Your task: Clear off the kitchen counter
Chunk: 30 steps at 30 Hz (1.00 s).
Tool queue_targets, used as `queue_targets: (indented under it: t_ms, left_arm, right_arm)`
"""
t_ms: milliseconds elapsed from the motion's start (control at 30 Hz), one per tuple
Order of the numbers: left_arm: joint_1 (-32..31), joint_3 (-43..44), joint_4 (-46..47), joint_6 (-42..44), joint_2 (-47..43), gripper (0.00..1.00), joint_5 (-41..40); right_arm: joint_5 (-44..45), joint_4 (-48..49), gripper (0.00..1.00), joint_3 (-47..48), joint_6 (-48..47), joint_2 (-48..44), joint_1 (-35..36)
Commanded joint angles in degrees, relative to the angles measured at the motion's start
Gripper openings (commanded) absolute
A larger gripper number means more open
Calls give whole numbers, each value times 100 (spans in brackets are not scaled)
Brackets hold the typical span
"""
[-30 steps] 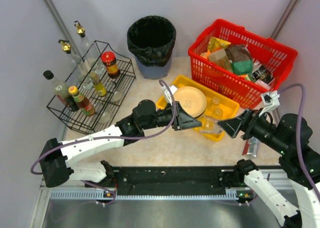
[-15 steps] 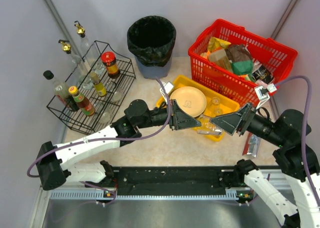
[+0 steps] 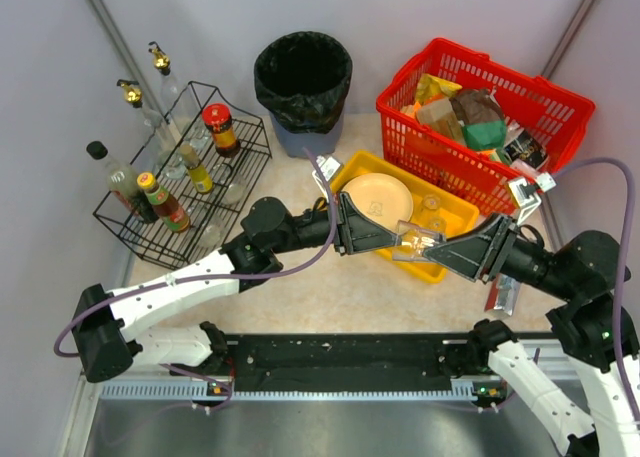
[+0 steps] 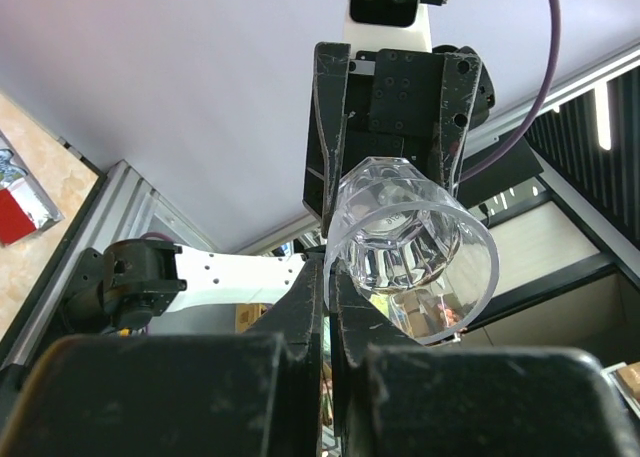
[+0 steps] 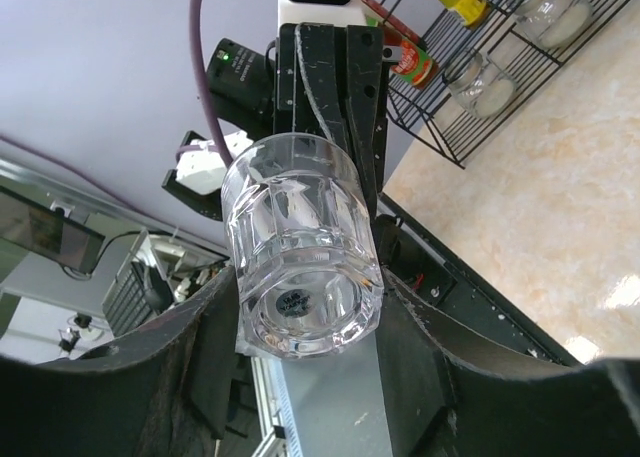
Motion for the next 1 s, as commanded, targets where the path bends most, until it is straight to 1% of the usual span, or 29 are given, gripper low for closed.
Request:
queue_targets:
  t_ms: [0, 133, 167, 233, 267, 333, 400, 433, 500, 567, 633, 667, 700, 733, 767, 800, 833, 867, 900, 967]
  left_arm:
    - [30, 122, 667, -152, -119, 0, 92]
    - [30, 43, 676, -126, -180, 0, 75]
    - [30, 34, 667, -108, -198, 0, 66]
    - [30, 7, 667, -108, -207, 0, 75]
    - [30, -1, 684, -108, -207, 0, 83]
    - [39, -28, 763, -143, -190, 0, 101]
    - [30, -45, 851, -178, -163, 0, 119]
    - [30, -54, 878, -204, -154, 0, 110]
    - [30, -54, 930, -222, -119, 0, 145]
    - [30, -80, 992, -248, -102, 0, 163]
    - [30, -133, 1045, -266, -102, 0, 145]
    - [39, -151, 1036, -257, -102, 0, 145]
    - [39, -151, 1028, -257, -102, 0, 145]
    - [39, -160, 993, -249, -93, 0, 145]
    - [48, -151, 931, -222, -101, 2, 145]
    - [57, -160, 835, -214, -110, 11, 119]
    - [74, -186, 738, -161, -136, 18, 75]
    - [83, -238, 633, -82, -198, 31, -21]
    - [101, -334, 484, 5, -268, 48, -161]
    - [153, -580, 81, 207, -548, 69, -504]
  right_arm:
    - [49, 347, 46, -17, 112, -72, -27]
    - [182, 391, 41, -70, 138, -37, -27]
    - [199, 400, 44, -87, 138, -37, -19]
    - [199, 435, 65, -70, 138, -11, -27]
    - [208, 461, 70, -79, 156, -11, -19]
    - [252, 558, 71, -105, 164, -11, -27]
    - [261, 707, 66, -158, 191, -11, -27]
    - [278, 751, 60, -184, 234, 15, -19]
    - [226, 874, 52, -245, 296, 33, -27]
    - [261, 936, 49, -325, 358, 16, -27]
    - [270, 1015, 48, -386, 376, -11, -27]
    - [278, 1059, 40, -395, 384, -11, -27]
    - [278, 1077, 29, -413, 384, -2, -27]
    - [287, 1077, 21, -404, 384, -11, -27]
    - [313, 1086, 12, -404, 367, 7, -27]
    - [331, 1068, 6, -404, 341, 16, -27]
    - [349, 1042, 2, -413, 314, 42, -27]
    - [375, 990, 0, -404, 262, 77, -27]
    - [401, 911, 0, -413, 200, 121, -27]
    - [506, 683, 0, -413, 16, 217, -27]
